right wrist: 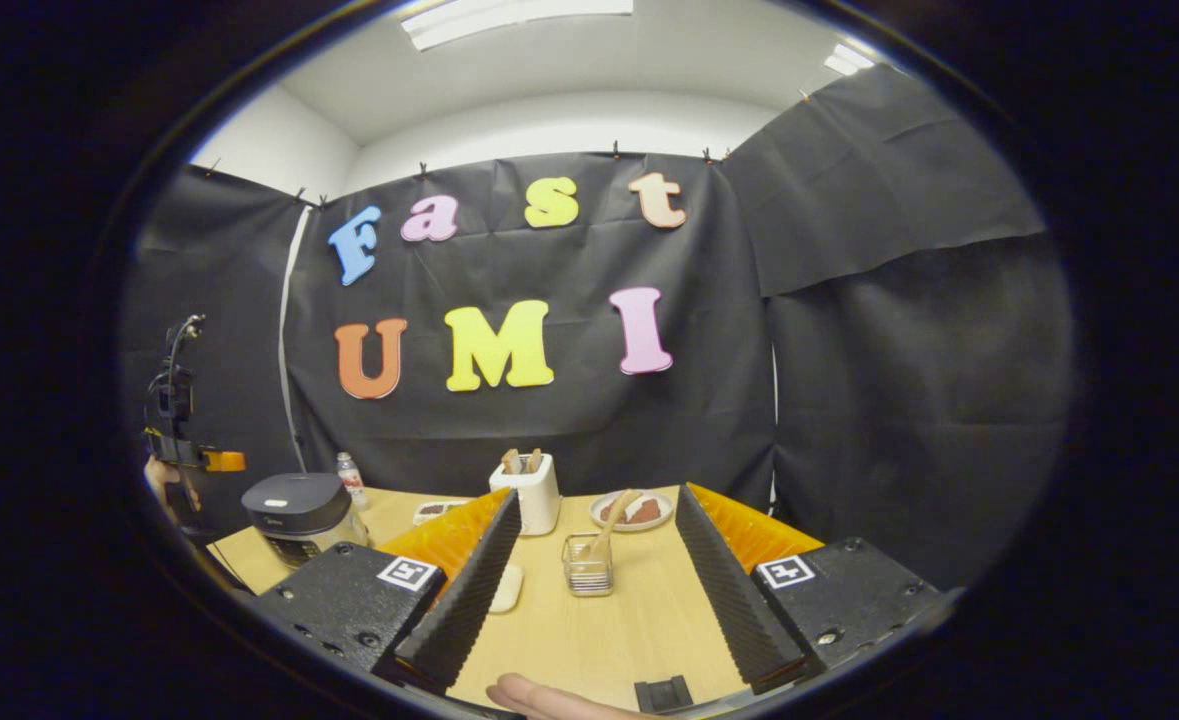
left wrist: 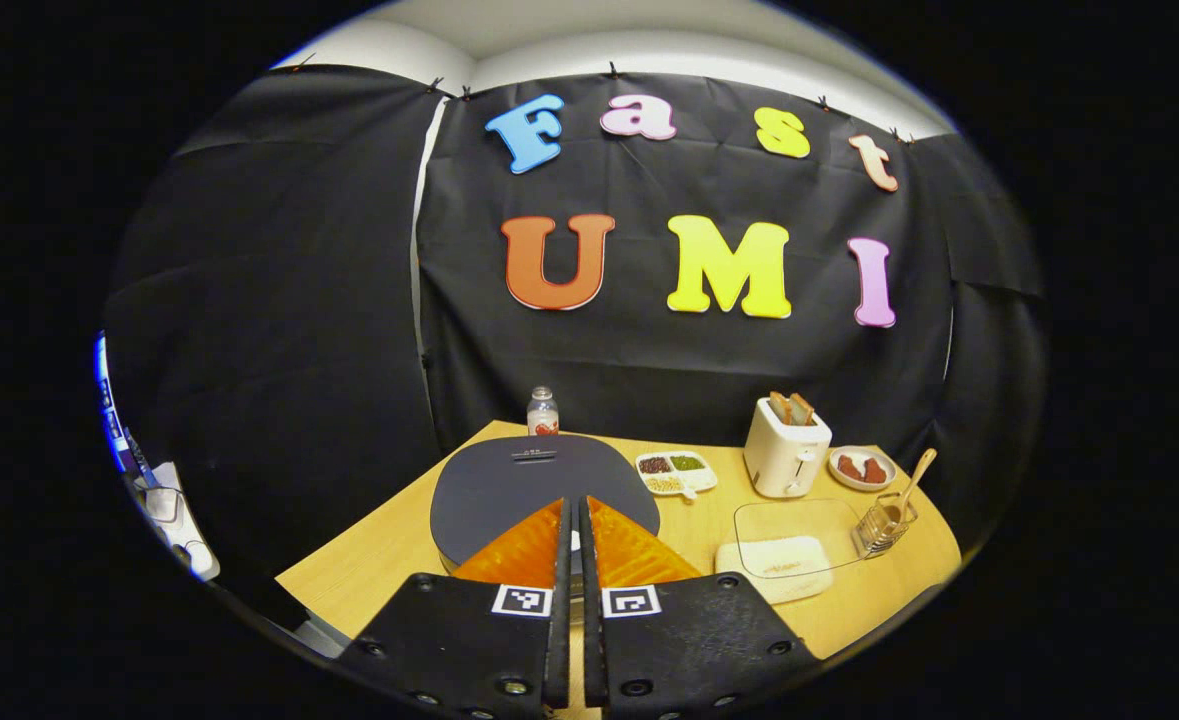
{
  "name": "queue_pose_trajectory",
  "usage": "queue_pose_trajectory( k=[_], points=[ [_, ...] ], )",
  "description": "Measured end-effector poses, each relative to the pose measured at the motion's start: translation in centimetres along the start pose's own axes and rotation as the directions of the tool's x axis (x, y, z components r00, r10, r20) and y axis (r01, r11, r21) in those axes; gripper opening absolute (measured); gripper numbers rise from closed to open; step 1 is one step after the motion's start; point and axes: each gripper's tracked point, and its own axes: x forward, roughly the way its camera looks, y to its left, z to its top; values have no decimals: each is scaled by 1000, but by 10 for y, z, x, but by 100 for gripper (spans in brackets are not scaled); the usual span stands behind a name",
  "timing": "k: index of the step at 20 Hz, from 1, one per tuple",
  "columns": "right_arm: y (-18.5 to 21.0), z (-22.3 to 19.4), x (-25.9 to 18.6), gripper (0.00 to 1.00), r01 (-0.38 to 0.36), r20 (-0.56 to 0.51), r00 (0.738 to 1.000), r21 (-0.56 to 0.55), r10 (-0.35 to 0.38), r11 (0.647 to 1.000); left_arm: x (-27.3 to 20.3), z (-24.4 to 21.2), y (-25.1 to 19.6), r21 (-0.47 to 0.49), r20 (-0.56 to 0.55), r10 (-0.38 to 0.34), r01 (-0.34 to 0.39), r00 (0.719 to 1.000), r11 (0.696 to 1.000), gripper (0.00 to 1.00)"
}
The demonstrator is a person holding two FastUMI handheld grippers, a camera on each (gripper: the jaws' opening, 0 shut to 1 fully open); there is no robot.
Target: Close the left gripper, press the button to open the rice cooker; take a wooden spoon from the chopstick holder with the right hand, scoop a spoonful of rice and pour it into the rice cooker, then put the wooden spoon back into the chopstick holder.
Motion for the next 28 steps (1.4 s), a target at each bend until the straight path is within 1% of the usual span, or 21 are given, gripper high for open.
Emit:
queue_pose_trajectory(
  k=[1, 2, 3, 5, 7, 10, 12, 15, 16, 17, 20, 21, 22, 23, 25, 27, 28],
  points=[
    [-3, -4, 2, 100, 1, -9, 1000, 2, -1, 1000, 6, -6, 0, 1, -22, 4, -4, 1000, 1000, 4],
    [-7, -8, 5, 100, 6, -19, 1000, 5, -6, 1000, 13, -11, 2, 10, -48, 12, -11, 999, 1000, 9],
    [-10, -12, 7, 100, 10, -27, 1000, 7, -10, 1000, 19, -16, 5, 23, -68, 27, -26, 997, 999, 0],
    [-16, -17, 11, 100, 18, -37, 999, 9, -18, 1000, 34, -28, 10, 29, -129, 56, -53, 990, 998, 0],
    [-20, -22, 16, 100, 22, -43, 999, 8, -22, 1000, 46, -40, 13, 18, -196, 69, -67, 978, 998, 0],
    [-27, -37, 24, 100, 25, -89, 996, 4, -25, 1000, 52, -61, 15, 6, -287, 71, -72, 955, 997, 0],
    [-31, -45, 30, 100, 30, -110, 994, 4, -29, 1000, 58, -62, 19, 7, -292, 82, -84, 953, 996, 0],
    [-32, -56, 35, 100, 28, -135, 990, 6, -27, 1000, 58, -69, 20, -17, -319, 74, -83, 945, 996, 0],
    [-32, -58, 36, 96, 28, -140, 990, 7, -27, 1000, 59, -69, 19, -11, -316, 74, -82, 946, 997, 0],
    [-33, -59, 37, 100, 30, -141, 990, 7, -29, 1000, 58, -72, 20, -3, -327, 80, -86, 941, 996, 0],
    [-29, -61, 36, 100, 26, -138, 990, -5, -26, 1000, 57, -76, 20, 44, -327, 101, -91, 940, 995, 0],
    [-27, -62, 36, 100, 21, -138, 990, -9, -22, 1000, 59, -75, 20, 45, -329, 104, -94, 938, 995, 0],
    [-25, -63, 35, 100, 16, -140, 990, -14, -17, 1000, 56, -80, 21, 41, -354, 109, -101, 929, 994, 0],
    [-24, -64, 35, 100, 12, -142, 990, -20, -15, 1000, 59, -76, 21, 39, -338, 113, -106, 934, 994, 0],
    [-24, -65, 32, 100, 12, -145, 989, -31, -17, 999, 60, -80, 22, 42, -352, 122, -114, 928, 993, 0],
    [-23, -62, 30, 100, 15, -144, 989, -39, -20, 999, 60, -77, 21, 27, -346, 120, -118, 930, 993, 0],
    [-22, -61, 28, 96, 16, -141, 990, -46, -23, 999, 59, -75, 21, 31, -335, 120, -116, 934, 993, 0]
  ],
)
